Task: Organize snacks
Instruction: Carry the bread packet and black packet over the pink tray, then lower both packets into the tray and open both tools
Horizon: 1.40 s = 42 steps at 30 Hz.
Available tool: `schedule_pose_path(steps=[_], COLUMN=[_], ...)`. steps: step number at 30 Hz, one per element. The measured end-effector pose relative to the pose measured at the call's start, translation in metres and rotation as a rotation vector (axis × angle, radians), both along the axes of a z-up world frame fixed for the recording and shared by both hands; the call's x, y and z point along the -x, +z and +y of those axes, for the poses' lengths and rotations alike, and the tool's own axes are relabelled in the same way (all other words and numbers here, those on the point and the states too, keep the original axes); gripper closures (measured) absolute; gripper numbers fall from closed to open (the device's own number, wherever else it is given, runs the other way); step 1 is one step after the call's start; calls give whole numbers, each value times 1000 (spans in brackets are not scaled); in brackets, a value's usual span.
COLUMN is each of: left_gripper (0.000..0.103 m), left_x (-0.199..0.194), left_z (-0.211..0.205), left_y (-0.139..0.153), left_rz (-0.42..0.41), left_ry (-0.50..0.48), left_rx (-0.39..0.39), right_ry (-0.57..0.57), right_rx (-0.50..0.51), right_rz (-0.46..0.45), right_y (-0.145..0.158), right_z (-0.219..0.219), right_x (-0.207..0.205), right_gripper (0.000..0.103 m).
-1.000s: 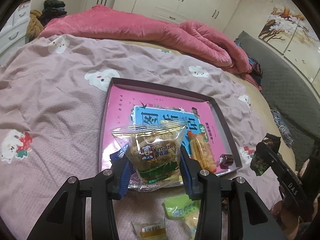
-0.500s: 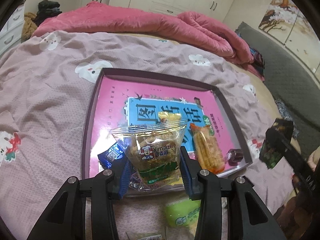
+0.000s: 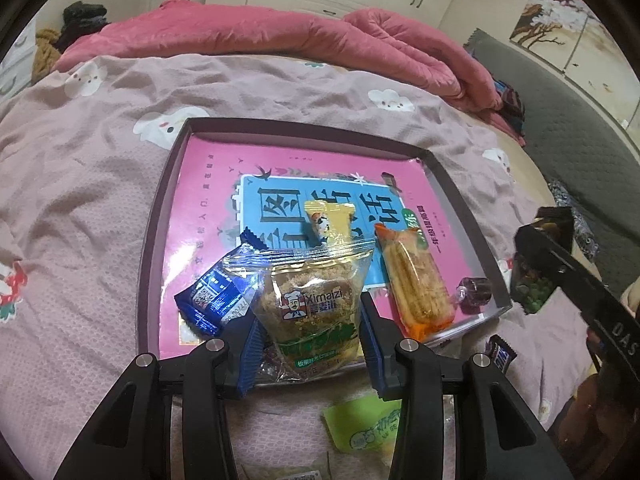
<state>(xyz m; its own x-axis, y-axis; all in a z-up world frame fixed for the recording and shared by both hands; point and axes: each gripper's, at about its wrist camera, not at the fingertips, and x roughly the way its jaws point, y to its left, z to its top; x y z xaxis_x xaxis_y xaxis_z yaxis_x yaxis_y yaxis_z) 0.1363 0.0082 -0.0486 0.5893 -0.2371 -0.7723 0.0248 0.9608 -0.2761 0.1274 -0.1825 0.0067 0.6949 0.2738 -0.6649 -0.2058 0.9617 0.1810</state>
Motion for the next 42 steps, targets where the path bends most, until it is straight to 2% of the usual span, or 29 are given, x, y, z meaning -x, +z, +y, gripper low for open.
schedule_pose_path(steps=[29, 42], left_gripper=[58, 57], left_x=[-1, -1], left_z=[1, 1], left_y=[-2, -3], left_rz=[5, 8], left_ry=[-20, -22], left_rx=[-8, -7], right_ry=[20, 12], right_rx=[101, 99], right_rz=[89, 107], right_y=[-41, -49], right_z=[15, 9], right_x=[-16, -19], right_gripper=[73, 72])
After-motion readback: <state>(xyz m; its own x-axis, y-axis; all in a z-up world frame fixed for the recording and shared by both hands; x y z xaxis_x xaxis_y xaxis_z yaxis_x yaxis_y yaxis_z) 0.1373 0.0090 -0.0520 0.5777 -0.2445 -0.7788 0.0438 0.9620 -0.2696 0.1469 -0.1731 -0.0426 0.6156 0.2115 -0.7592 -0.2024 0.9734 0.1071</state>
